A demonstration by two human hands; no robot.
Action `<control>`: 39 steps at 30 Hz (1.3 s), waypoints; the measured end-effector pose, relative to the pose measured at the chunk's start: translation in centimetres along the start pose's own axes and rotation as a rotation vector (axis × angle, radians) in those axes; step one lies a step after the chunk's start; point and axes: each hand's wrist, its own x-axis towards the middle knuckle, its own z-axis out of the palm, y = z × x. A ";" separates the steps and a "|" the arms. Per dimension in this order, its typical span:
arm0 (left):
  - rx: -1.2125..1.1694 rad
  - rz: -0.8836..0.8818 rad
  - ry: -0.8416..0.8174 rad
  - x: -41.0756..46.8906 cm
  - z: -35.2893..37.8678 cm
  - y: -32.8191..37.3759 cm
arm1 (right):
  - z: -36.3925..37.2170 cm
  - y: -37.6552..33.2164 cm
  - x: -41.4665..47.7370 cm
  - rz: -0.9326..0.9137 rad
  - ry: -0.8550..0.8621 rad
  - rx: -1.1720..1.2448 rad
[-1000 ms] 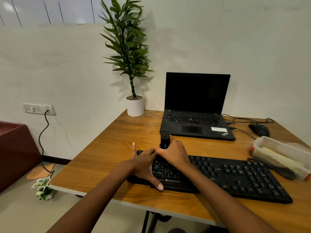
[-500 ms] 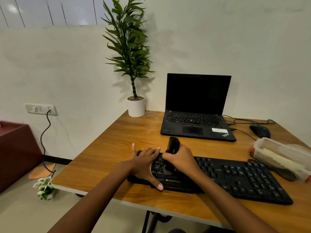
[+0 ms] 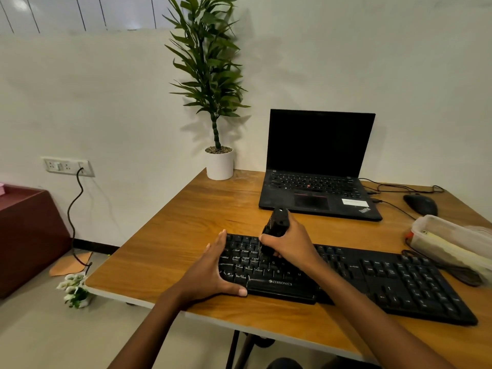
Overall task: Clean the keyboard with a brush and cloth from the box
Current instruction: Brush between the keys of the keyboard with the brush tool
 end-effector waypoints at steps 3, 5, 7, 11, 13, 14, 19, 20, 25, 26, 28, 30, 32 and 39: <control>-0.013 -0.016 0.002 0.0 0.1 0.0 | 1.2 0.1 -1.0 -0.019 -0.040 -0.067; -0.021 -0.021 0.005 -0.1 0.0 0.1 | 1.1 -0.5 -1.2 0.038 -0.114 -0.096; -0.026 -0.021 0.010 -0.1 0.1 0.1 | 0.3 -1.1 -0.5 0.104 -0.147 -0.067; -0.031 -0.031 0.023 -0.1 0.1 0.1 | 0.6 -1.0 -0.3 0.032 0.030 -0.062; -0.034 -0.028 0.022 -0.2 0.1 0.3 | 2.0 -0.3 -1.4 -0.002 0.021 -0.128; -0.039 -0.029 0.021 -0.2 0.1 0.3 | 2.4 -0.3 -1.8 -0.004 -0.011 -0.149; -0.053 -0.036 0.033 -0.3 -0.3 0.1 | 1.2 -1.3 0.0 0.030 0.026 -0.039; -0.059 -0.038 0.034 -0.3 -0.3 0.0 | 1.4 -1.3 -0.1 0.006 0.065 -0.038; -0.053 -0.031 0.020 -0.3 0.2 0.4 | 2.1 -0.3 -1.5 0.051 -0.011 -0.065; -0.050 -0.031 0.023 -0.2 0.1 0.4 | 1.5 -0.7 -1.0 0.096 -0.021 -0.015; -0.053 -0.033 0.026 -0.3 0.0 0.3 | 0.4 -1.2 -0.1 0.119 0.025 0.045; -0.061 -0.034 0.022 -0.2 0.0 0.3 | 0.3 -0.9 -0.2 0.082 -0.020 0.066; -0.062 -0.033 0.023 -0.2 0.0 0.2 | 0.9 -0.4 -0.8 0.033 -0.138 -0.030; -0.080 -0.045 0.018 -0.2 0.1 0.3 | 0.4 -0.2 -0.8 -0.102 -0.152 -0.050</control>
